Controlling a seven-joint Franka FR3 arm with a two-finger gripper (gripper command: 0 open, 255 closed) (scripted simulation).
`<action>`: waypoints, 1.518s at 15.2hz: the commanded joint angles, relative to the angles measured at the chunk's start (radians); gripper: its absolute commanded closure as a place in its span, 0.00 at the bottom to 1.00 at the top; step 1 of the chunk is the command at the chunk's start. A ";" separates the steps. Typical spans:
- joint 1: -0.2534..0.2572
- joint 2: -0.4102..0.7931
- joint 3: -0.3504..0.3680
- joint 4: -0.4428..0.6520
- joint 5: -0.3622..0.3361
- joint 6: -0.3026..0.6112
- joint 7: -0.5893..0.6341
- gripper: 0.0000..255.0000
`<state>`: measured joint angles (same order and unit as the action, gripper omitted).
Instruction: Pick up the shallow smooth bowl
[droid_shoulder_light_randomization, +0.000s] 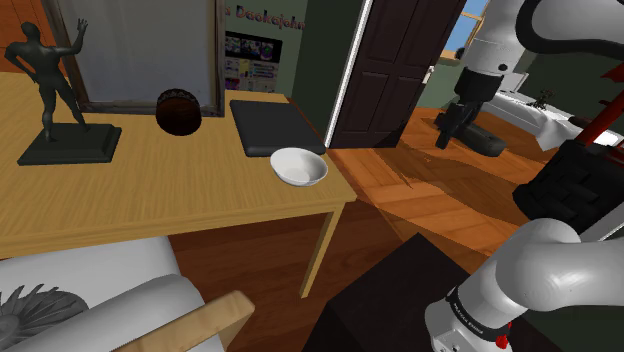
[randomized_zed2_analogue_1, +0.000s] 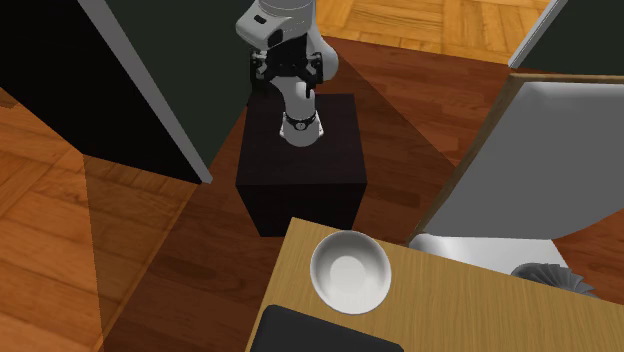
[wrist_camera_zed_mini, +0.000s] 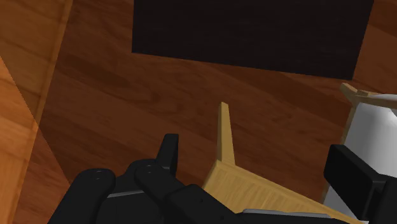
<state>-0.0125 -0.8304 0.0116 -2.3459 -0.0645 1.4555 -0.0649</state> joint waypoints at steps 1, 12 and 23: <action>0.000 0.000 0.000 0.000 0.000 0.000 0.000 0.00; 0.009 0.328 0.237 0.068 -0.019 0.235 0.260 0.00; 0.002 0.787 0.424 0.322 -0.233 0.322 0.578 0.00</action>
<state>-0.0095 -0.0972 0.4253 -2.0630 -0.2654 1.7790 0.4848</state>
